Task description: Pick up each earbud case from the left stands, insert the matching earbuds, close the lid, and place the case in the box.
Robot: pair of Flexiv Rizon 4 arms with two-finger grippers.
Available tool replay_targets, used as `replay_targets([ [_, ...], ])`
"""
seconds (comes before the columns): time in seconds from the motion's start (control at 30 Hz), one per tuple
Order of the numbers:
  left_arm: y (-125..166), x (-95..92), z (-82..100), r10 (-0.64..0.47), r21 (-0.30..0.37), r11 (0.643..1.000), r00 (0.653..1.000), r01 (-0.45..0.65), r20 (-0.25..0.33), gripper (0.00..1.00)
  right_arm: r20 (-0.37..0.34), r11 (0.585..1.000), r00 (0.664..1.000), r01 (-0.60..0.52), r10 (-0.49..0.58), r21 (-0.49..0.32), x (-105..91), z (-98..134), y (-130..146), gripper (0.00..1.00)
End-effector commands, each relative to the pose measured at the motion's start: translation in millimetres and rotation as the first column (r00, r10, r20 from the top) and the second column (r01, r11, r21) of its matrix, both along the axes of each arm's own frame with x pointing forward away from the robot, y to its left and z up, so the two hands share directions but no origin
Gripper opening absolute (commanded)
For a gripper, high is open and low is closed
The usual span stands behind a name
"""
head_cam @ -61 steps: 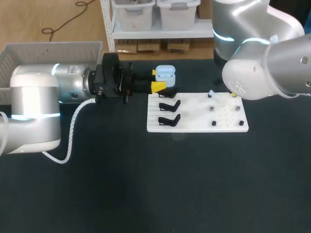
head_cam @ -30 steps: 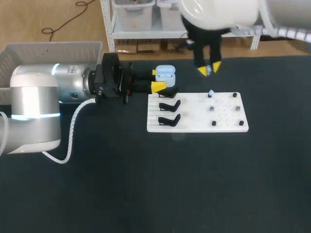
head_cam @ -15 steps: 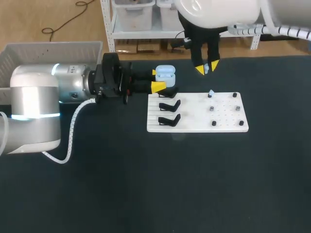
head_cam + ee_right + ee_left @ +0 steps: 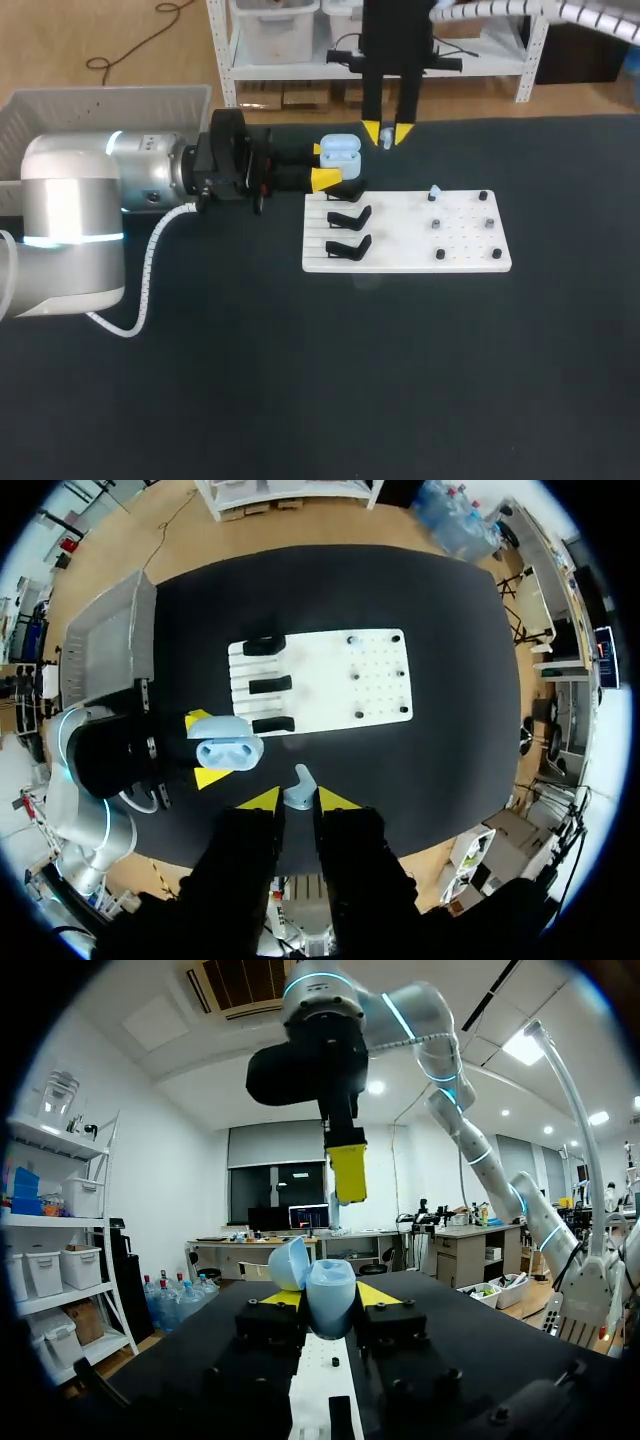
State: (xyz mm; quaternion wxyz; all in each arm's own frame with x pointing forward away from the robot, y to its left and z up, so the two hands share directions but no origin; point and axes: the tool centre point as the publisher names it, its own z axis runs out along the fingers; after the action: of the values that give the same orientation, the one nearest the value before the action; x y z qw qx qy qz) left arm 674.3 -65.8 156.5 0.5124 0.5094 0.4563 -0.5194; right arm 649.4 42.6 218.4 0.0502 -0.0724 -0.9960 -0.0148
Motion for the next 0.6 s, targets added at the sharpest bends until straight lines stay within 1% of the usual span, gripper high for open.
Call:
replay_targets([
  [0.03,0.4,-0.9,-0.5,0.003,-0.002,1.0,1.0,-0.003,0.002,0.0,-0.012,1.0,1.0,-0.016,0.016,-0.021,1.8,-4.3,6.4,0.0],
  [0.3,-2.4,-5.3,-2.2,-0.008,-0.002,1.0,1.0,0.008,0.009,0.0,-0.012,1.0,1.0,-0.016,0.016,-0.021,1.8,-4.3,6.4,0.0],
  [0.6,-6.6,-9.8,-6.3,-0.019,-0.006,1.0,1.0,0.019,0.003,0.0,-0.012,1.0,1.0,-0.016,0.016,-0.021,1.8,-4.3,6.4,0.0],
])
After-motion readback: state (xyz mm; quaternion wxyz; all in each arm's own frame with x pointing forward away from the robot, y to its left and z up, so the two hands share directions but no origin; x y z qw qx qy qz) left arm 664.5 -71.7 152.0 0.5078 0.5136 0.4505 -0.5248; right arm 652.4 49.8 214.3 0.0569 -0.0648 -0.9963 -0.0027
